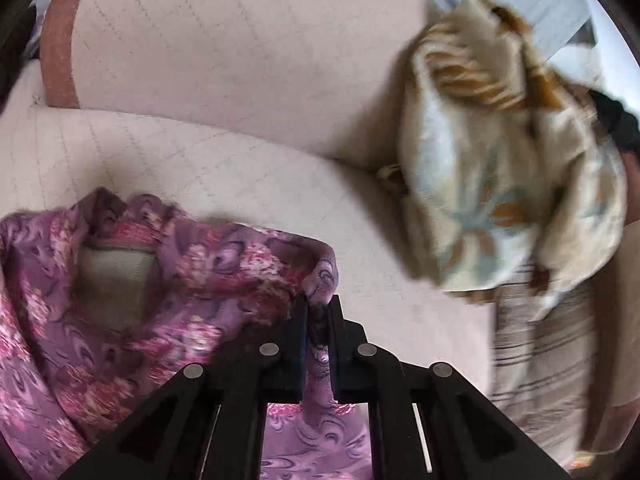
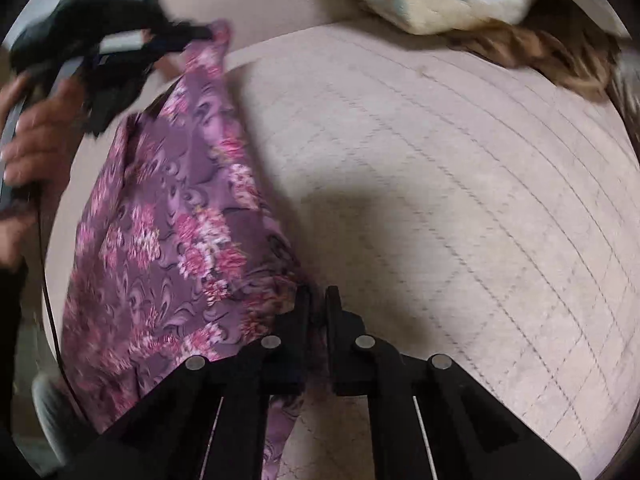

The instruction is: Fold small clothes

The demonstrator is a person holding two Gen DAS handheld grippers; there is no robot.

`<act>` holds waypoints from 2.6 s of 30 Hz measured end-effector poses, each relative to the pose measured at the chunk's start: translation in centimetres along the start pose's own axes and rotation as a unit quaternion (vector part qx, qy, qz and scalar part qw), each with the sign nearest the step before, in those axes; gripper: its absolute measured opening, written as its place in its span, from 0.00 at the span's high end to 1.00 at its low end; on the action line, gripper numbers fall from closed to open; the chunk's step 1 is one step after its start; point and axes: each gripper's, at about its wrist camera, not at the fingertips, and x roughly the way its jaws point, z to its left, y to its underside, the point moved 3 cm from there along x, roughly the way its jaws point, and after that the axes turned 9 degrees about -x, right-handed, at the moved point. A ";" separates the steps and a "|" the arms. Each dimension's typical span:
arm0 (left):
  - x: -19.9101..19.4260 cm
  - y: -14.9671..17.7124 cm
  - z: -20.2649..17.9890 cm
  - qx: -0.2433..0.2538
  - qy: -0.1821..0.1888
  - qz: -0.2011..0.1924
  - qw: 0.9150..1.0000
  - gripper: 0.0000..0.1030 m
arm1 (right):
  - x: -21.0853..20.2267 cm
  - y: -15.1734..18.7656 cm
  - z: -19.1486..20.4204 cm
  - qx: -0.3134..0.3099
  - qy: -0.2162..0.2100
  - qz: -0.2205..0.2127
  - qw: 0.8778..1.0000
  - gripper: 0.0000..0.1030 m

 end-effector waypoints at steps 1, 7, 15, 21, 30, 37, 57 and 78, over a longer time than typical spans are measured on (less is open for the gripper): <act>0.7 0.0 0.3 0.001 -0.022 -0.006 1.000 0.93 | 0.3 0.3 -0.7 0.006 0.030 0.013 0.999 1.00; 2.7 -0.2 0.8 -0.002 -0.049 0.032 0.998 0.72 | -0.9 -0.1 -2.1 0.039 0.029 -0.018 0.999 1.00; -8.9 1.8 1.7 0.041 -0.004 -0.040 0.998 0.33 | -0.7 -1.1 0.3 0.048 -0.066 -0.065 0.995 0.38; -16.2 10.2 11.2 0.022 -0.050 -0.084 0.995 0.33 | 3.3 -1.1 1.8 0.053 -0.027 -0.037 0.998 0.79; -20.4 24.7 27.3 -0.110 -0.056 -0.077 0.989 0.33 | -2.1 1.1 2.0 0.068 -0.016 -0.110 0.991 0.86; -19.0 28.6 26.8 -0.099 -0.045 -0.063 0.992 0.34 | -6.8 10.9 13.3 0.007 -0.140 -0.169 0.976 0.30; -19.1 32.6 28.8 -0.127 -0.072 -0.058 0.988 0.89 | 0.5 19.4 18.1 0.005 -0.114 -0.033 0.993 0.86; -21.5 32.8 27.3 -0.082 -0.124 -0.129 0.980 0.74 | -3.9 18.0 16.1 0.041 -0.135 -0.108 0.984 0.45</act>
